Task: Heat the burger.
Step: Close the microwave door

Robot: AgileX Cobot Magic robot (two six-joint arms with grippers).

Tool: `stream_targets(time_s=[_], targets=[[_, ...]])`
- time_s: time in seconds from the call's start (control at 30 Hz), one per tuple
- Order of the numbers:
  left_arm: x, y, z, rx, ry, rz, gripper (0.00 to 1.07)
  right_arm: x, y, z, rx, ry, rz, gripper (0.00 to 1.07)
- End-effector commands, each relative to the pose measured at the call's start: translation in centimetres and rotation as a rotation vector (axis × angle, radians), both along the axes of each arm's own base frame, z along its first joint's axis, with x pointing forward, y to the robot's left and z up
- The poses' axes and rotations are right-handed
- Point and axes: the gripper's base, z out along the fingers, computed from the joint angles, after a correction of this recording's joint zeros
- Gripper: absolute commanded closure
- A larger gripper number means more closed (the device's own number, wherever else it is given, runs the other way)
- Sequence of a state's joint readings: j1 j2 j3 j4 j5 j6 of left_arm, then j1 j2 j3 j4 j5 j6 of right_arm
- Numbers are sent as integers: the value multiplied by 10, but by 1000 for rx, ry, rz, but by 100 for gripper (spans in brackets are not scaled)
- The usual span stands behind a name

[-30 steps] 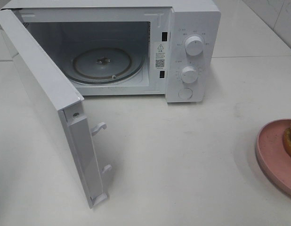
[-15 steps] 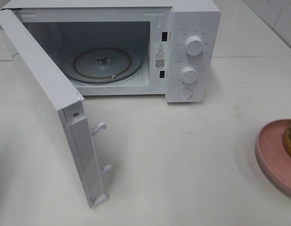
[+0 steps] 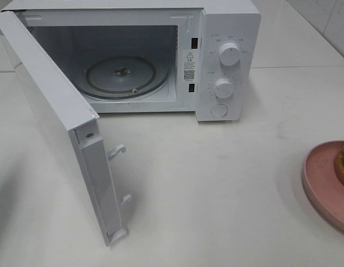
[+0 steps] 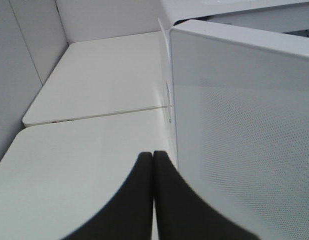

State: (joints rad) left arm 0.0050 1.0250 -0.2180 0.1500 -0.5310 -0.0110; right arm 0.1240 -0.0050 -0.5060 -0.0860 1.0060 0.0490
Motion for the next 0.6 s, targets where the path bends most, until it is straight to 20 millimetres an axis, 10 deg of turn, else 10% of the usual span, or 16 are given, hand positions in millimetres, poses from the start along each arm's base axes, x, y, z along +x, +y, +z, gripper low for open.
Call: stream_targets(time_s=[0.03, 0.6], targets=[[10, -5, -7, -39, -24, -50, 107, -3, 0, -1, -5, -37, 0, 32], [36, -50, -34, -113, -9, -325, 107, -3, 0, -1, -5, -37, 0, 32]])
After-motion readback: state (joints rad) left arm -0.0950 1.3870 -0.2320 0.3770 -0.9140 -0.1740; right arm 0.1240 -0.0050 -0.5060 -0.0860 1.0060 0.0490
